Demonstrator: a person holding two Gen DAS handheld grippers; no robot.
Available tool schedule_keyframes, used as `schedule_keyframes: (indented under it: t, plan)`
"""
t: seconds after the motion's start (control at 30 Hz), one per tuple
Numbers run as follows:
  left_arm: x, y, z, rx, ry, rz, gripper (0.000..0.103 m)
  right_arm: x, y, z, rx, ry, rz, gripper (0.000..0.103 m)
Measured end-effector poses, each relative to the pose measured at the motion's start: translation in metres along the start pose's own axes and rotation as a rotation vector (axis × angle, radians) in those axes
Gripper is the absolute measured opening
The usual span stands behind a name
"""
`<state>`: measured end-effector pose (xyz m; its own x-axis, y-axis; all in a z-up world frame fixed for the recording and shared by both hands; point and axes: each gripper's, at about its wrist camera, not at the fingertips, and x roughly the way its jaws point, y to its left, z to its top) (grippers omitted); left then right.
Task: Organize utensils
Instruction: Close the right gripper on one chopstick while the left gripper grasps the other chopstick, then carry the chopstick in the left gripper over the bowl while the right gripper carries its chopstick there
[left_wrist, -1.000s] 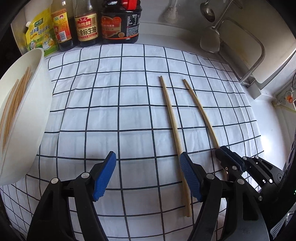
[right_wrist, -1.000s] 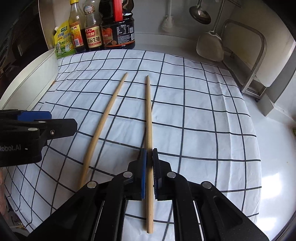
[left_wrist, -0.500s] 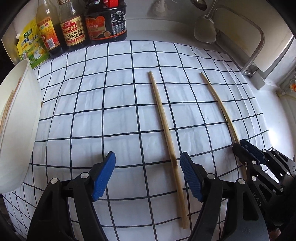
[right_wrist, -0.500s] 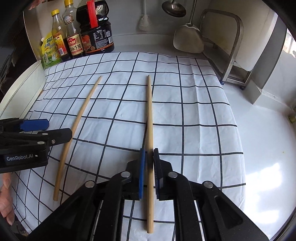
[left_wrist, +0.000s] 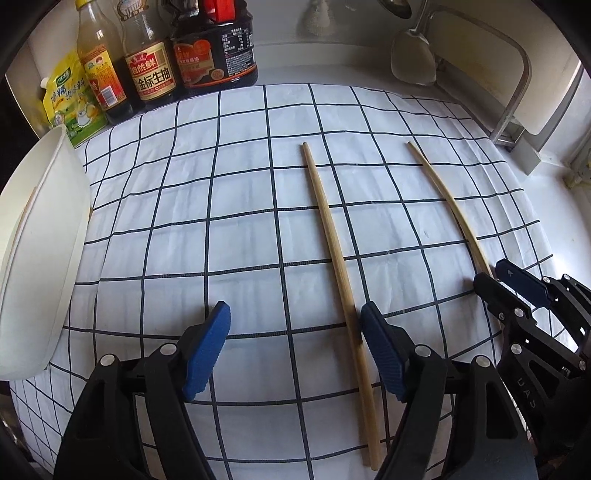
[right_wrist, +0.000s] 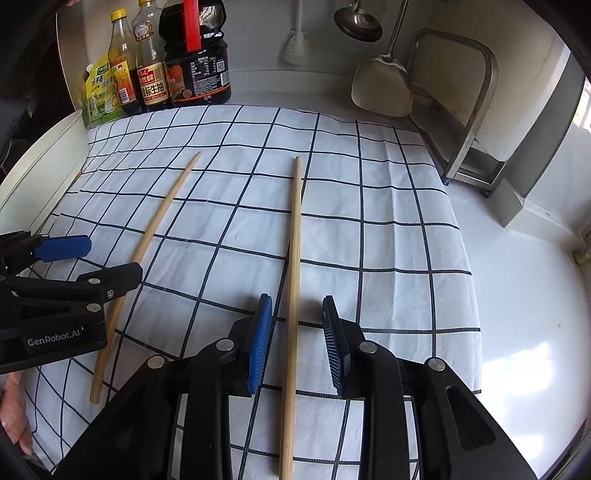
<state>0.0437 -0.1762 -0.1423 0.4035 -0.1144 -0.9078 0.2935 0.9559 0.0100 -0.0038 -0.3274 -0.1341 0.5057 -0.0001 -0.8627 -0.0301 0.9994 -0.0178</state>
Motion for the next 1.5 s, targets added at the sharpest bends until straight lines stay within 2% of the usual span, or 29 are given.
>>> schedule_keyframes:
  t: [0.07, 0.13, 0.17, 0.23, 0.3, 0.47, 0.6, 0.97, 1.17, 1.5]
  plan:
    - [-0.002, -0.002, -0.001, 0.012, -0.011, -0.006, 0.058, 0.000, 0.000, 0.000, -0.003, -0.004, 0.009, 0.024]
    - [-0.005, -0.005, -0.001, 0.028, -0.013, -0.014, 0.038, 0.001, 0.000, 0.000, -0.002, -0.002, 0.013, 0.022]
    - [-0.005, -0.008, -0.001, 0.040, -0.011, -0.021, 0.033, 0.001, 0.001, 0.001, -0.002, 0.000, 0.016, 0.020]
    - [-0.006, -0.013, -0.001, 0.063, -0.005, -0.028, 0.016, 0.001, 0.003, 0.002, -0.003, 0.007, 0.018, 0.014]
    - [-0.007, -0.018, -0.001, 0.080, 0.005, -0.038, 0.008, 0.001, 0.005, 0.003, -0.003, 0.017, 0.010, 0.006]
    - [-0.008, -0.013, 0.001, 0.058, 0.045, -0.078, 0.007, 0.001, -0.003, 0.006, 0.071, 0.045, 0.045, 0.006]
    - [-0.015, -0.004, 0.000, 0.051, 0.051, -0.073, 0.007, -0.007, -0.006, 0.007, 0.119, 0.041, 0.081, 0.006]
    - [-0.080, 0.031, 0.022, 0.047, -0.052, -0.073, 0.007, -0.054, 0.015, 0.034, 0.164, -0.037, 0.157, 0.006]
    - [-0.114, 0.071, 0.034, 0.021, -0.112, -0.068, 0.007, -0.071, 0.052, 0.059, 0.133, -0.058, 0.215, 0.006]
    - [-0.157, 0.156, 0.044, -0.054, -0.227, -0.034, 0.007, -0.082, 0.141, 0.115, 0.003, -0.110, 0.294, 0.006]
